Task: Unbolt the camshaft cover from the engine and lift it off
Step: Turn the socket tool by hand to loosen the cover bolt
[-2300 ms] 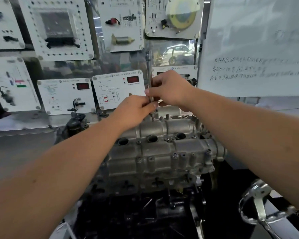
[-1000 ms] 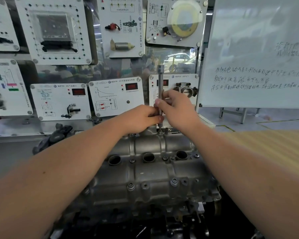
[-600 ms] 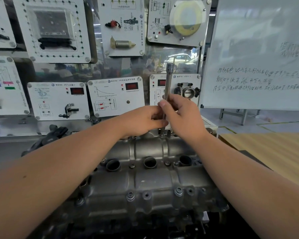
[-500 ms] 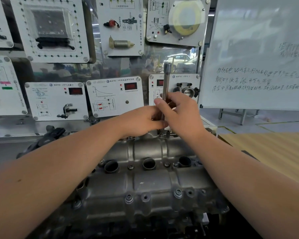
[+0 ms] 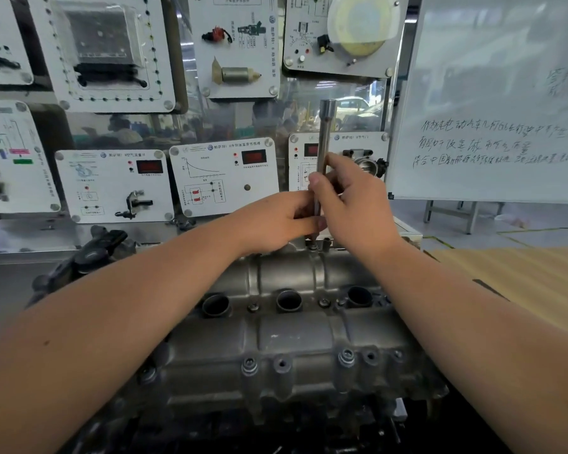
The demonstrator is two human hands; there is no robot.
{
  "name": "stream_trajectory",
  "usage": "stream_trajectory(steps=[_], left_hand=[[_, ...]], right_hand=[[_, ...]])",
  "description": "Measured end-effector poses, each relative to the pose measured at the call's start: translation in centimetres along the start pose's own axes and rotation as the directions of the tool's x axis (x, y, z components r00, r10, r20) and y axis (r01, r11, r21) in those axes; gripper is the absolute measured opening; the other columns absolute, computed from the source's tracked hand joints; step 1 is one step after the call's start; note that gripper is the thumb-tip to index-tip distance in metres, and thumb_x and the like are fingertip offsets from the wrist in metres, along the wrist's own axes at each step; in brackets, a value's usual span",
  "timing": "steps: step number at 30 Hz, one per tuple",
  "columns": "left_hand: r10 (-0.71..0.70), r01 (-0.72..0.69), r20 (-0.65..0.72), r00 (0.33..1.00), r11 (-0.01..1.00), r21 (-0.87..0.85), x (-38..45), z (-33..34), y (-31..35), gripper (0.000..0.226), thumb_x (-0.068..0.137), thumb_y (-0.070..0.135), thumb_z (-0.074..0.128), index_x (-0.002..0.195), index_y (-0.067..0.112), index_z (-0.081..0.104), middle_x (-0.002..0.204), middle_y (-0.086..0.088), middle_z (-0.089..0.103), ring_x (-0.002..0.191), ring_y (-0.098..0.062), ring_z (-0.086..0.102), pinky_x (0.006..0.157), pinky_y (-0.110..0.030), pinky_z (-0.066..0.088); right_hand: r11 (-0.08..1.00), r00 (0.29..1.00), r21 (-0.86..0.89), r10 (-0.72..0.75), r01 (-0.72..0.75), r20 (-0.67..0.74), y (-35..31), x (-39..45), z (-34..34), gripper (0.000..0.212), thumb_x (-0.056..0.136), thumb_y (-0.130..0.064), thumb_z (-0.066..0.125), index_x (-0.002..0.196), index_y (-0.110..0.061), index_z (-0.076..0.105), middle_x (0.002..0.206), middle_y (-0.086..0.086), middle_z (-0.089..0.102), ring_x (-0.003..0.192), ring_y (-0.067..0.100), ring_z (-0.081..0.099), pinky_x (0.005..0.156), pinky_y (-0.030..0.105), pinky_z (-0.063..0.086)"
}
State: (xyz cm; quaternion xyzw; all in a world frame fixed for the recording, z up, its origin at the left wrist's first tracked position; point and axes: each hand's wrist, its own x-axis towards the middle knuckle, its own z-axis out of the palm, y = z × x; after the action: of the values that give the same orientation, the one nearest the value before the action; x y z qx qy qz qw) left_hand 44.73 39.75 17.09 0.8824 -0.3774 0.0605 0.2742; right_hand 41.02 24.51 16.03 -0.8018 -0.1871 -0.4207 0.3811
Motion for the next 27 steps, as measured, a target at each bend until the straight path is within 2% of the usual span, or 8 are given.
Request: stream_trajectory(steps=[5, 10, 13, 16, 18, 21, 24, 27], left_hand=[[0.011, -0.010, -0.035, 0.999, 1.000, 0.016, 0.1, 0.2, -0.3, 0.016, 0.103, 0.038, 0.058, 0.119, 0.039, 0.057, 0.106, 0.020, 0.069, 0.099, 0.003, 0.065, 0.094, -0.032, 0.052], [-0.058, 0.058, -0.028, 0.998, 0.998, -0.003, -0.4, 0.0, -0.2, 0.030, 0.107, 0.039, 0.050, 0.124, 0.020, 0.066, 0.112, 0.007, 0.072, 0.107, -0.011, 0.067, 0.101, -0.042, 0.051], [-0.086, 0.086, -0.011, 0.996, 0.996, -0.004, -0.6, -0.1, -0.1, 0.032, 0.106, 0.041, 0.051, 0.120, 0.018, 0.069, 0.112, 0.000, 0.074, 0.109, -0.024, 0.068, 0.101, -0.052, 0.050], [-0.098, 0.098, -0.015, 0.995, 0.995, 0.004, -0.6, -0.1, -0.2, 0.033, 0.104, 0.044, 0.052, 0.120, 0.020, 0.069, 0.114, 0.000, 0.075, 0.108, -0.023, 0.069, 0.102, -0.051, 0.050], [-0.091, 0.091, -0.017, 0.996, 0.996, -0.002, -0.6, -0.1, -0.3, 0.023, 0.105, 0.042, 0.053, 0.118, 0.030, 0.066, 0.116, 0.006, 0.073, 0.109, -0.013, 0.067, 0.104, -0.042, 0.050], [-0.081, 0.081, -0.013, 0.997, 0.997, -0.009, -0.8, -0.2, 0.0, 0.016, 0.105, 0.039, 0.053, 0.118, 0.041, 0.063, 0.118, 0.008, 0.072, 0.109, -0.006, 0.066, 0.098, -0.031, 0.050], [-0.062, 0.062, -0.006, 0.998, 0.998, -0.010, -0.9, -0.3, 0.5, 0.014, 0.106, 0.036, 0.052, 0.112, 0.047, 0.058, 0.117, 0.002, 0.073, 0.108, -0.012, 0.068, 0.097, -0.036, 0.051], [-0.085, 0.085, 0.000, 0.996, 0.996, 0.002, -0.9, -0.3, 0.6, 0.026, 0.107, 0.040, 0.049, 0.126, 0.030, 0.063, 0.121, -0.013, 0.072, 0.115, -0.035, 0.066, 0.101, -0.054, 0.049]], right_hand=[[0.999, 0.999, -0.040, -0.035, 0.034, -0.008, -0.3, 0.4, 0.3, 0.020, 0.095, -0.028, 0.065, 0.096, -0.008, 0.069, 0.079, 0.005, 0.064, 0.077, 0.020, 0.058, 0.075, 0.038, 0.048], [1.000, 1.000, -0.021, 0.001, -0.001, 0.011, -0.3, 0.4, -0.1, 0.026, 0.098, -0.021, 0.061, 0.080, -0.002, 0.059, 0.064, 0.002, 0.054, 0.064, 0.016, 0.050, 0.064, 0.036, 0.041], [1.000, 0.999, 0.012, 0.003, -0.004, 0.046, -0.4, 0.2, -0.3, 0.014, 0.102, -0.019, 0.054, 0.100, -0.008, 0.063, 0.071, -0.002, 0.063, 0.064, 0.010, 0.055, 0.064, 0.031, 0.046], [0.998, 0.996, 0.062, 0.028, -0.033, 0.082, -0.5, -0.1, 0.0, 0.043, 0.102, -0.024, 0.055, 0.144, -0.020, 0.049, 0.091, -0.001, 0.073, 0.077, 0.010, 0.065, 0.072, 0.023, 0.052], [0.995, 0.998, 0.081, 0.050, -0.053, 0.044, -0.5, -0.2, 0.4, 0.050, 0.099, -0.028, 0.062, 0.146, -0.021, 0.047, 0.098, -0.004, 0.072, 0.085, 0.009, 0.065, 0.077, 0.019, 0.049], [0.998, 0.999, 0.070, -0.005, 0.008, -0.052, -0.6, -0.2, 0.6, 0.026, 0.094, -0.021, 0.068, 0.120, -0.016, 0.067, 0.086, -0.007, 0.060, 0.079, 0.009, 0.053, 0.069, 0.013, 0.036], [0.999, 0.999, 0.024, -0.036, 0.036, -0.012, -0.6, -0.1, 0.5, 0.017, 0.097, -0.017, 0.062, 0.084, -0.023, 0.053, 0.071, -0.010, 0.049, 0.068, 0.008, 0.045, 0.063, 0.016, 0.031], [0.997, 0.999, 0.071, 0.009, -0.012, 0.042, -0.5, 0.1, 0.4, 0.014, 0.100, -0.017, 0.056, 0.089, -0.009, 0.060, 0.074, 0.002, 0.061, 0.073, 0.019, 0.057, 0.066, 0.031, 0.044]])
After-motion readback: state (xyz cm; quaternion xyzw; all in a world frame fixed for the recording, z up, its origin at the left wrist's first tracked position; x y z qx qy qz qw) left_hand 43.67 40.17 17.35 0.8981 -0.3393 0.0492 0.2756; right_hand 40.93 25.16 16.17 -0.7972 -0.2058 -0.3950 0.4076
